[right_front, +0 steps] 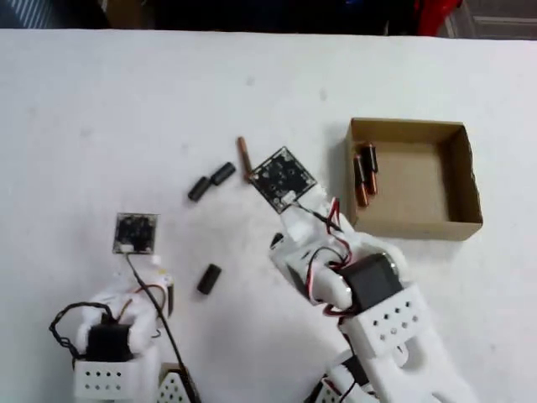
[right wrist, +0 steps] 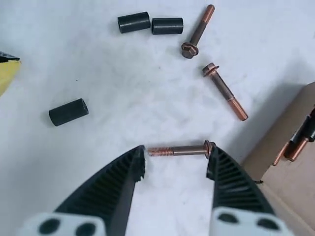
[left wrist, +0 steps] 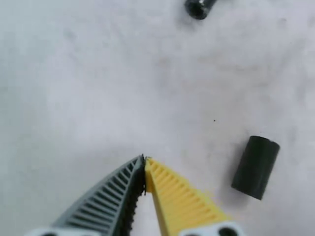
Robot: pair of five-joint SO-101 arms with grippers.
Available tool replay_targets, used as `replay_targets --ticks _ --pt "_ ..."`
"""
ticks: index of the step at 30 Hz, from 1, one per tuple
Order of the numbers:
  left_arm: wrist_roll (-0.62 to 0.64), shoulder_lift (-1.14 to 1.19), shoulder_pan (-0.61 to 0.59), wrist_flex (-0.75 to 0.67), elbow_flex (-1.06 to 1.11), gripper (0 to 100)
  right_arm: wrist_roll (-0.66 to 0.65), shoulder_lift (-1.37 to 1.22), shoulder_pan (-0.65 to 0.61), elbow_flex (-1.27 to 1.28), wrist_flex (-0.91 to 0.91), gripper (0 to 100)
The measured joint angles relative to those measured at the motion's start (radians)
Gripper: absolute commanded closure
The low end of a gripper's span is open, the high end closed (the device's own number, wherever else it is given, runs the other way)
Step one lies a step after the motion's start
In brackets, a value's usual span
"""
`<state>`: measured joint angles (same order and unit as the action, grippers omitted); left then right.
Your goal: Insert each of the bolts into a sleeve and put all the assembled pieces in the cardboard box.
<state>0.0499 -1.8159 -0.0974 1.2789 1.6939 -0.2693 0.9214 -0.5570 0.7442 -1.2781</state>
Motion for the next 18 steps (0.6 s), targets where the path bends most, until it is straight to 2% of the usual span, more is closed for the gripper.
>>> replay_targets --ticks 4,10,18 --pt "0.0 0.0 -0.083 0.0 0.0 98 -0.009 0.0 -0.029 0.087 0.084 80.7" --pt "0.0 0.0 -0.189 0.0 0.0 98 -0.112 0.0 -0.132 0.189 0.157 80.7" --pt "0.0 0.0 -0.265 0.0 0.0 98 -0.377 0.0 -0.164 0.267 0.273 80.7"
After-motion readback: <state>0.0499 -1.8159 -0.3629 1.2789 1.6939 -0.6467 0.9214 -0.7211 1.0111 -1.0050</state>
